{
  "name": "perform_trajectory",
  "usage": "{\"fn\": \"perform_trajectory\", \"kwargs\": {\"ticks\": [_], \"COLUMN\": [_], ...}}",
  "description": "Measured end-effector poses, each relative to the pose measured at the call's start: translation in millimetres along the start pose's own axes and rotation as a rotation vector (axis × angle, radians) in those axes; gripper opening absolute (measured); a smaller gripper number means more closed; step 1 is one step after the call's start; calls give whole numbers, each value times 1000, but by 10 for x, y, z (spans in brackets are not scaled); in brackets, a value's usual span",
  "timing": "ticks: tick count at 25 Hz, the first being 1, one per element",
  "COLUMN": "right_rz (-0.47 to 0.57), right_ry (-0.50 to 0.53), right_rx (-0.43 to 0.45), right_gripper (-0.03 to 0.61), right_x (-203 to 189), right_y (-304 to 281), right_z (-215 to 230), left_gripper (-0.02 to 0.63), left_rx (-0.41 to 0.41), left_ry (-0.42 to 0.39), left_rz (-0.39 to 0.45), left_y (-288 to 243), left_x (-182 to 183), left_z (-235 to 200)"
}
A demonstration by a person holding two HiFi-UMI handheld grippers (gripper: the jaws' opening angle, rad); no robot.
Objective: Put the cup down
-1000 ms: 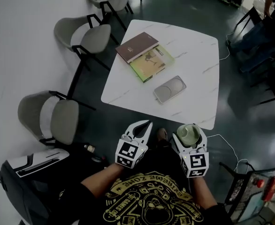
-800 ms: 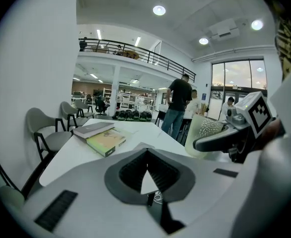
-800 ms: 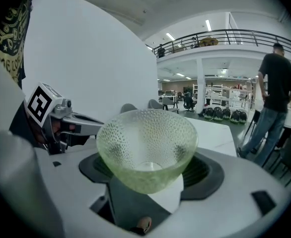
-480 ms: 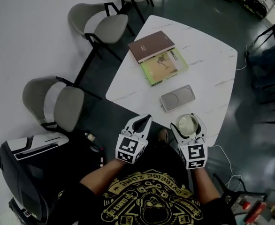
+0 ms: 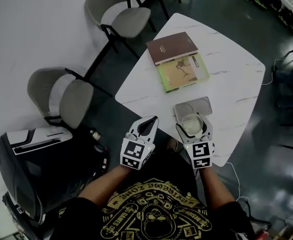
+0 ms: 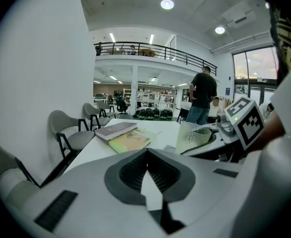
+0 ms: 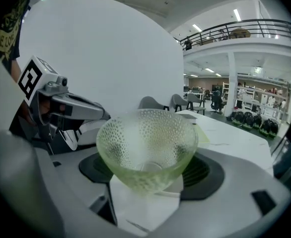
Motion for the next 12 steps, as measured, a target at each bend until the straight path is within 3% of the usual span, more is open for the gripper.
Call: {"fn": "perform_trajectory", "kwargs": {"ticks": [12], "right_rz": [-88], "right_ry": [31], "right_rx": [36], "right_gripper": [376], "right_x": [-227], "right_y": [-567], "right_z": [214], "left_gripper": [5], "left_rx": [14], "left_ry": [18], "left_rz": [-99], "left_y": [-334], "left_x": [-209], "left_z": [-145]}}
Point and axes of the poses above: the fingertips, and each gripper's own axes: y backward along the fingers, z to its right, x out of its top, the point moved 4 cm from there along y, backward along the fingers, and after that the axes turned 3 degrees about -y, right-handed, at the moved point
